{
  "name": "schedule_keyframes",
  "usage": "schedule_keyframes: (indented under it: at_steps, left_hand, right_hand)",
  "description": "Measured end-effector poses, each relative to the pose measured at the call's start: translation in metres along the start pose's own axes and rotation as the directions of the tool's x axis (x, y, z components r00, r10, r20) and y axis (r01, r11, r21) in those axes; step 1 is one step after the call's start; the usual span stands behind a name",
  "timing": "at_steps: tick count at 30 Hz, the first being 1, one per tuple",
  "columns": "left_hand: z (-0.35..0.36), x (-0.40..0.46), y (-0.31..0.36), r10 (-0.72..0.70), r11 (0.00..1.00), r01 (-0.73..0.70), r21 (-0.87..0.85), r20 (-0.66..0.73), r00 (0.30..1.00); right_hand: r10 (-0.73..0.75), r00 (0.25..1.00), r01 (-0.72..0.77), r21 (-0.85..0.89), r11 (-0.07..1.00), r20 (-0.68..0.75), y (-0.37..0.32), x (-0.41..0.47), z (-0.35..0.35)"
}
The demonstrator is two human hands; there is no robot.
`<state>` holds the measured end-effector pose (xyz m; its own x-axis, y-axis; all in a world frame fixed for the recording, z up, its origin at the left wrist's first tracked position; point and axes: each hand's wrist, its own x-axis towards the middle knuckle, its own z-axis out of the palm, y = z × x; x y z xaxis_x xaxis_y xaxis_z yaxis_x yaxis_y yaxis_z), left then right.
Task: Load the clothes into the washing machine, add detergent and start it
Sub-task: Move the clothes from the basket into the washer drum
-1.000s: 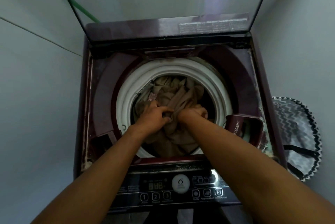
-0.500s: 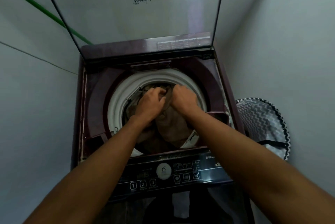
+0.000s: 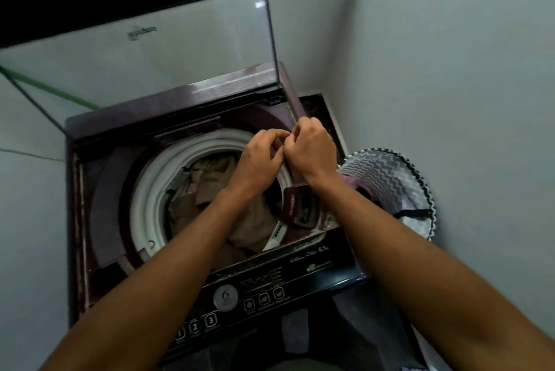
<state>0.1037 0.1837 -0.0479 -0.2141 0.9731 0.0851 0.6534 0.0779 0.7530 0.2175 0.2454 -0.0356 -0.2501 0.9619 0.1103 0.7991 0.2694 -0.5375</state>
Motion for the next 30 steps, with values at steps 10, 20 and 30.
schedule_keyframes:
  at_steps: [10, 20, 30]
  left_hand:
    - [0.091, 0.042, 0.056, 0.196, 0.934, -0.240, 0.264, 0.180, 0.964]
    - [0.216, 0.082, 0.073, -0.160, 0.909, -0.153, 0.388, 0.664, 0.730]
    - [0.345, 0.079, 0.008, -0.430, 0.853, -0.038, 0.520, 0.743, 0.513]
  right_hand:
    - [0.344, 0.937, -0.346, 0.035, 0.938, 0.061, 0.132, 0.022, -0.039]
    - [0.613, 0.744, -0.631, -0.021, 0.775, 0.267, 0.268, 0.016, -0.024]
    - [0.623, 0.576, -0.684, -0.105, 0.722, 0.529, 0.382, 0.013, 0.073]
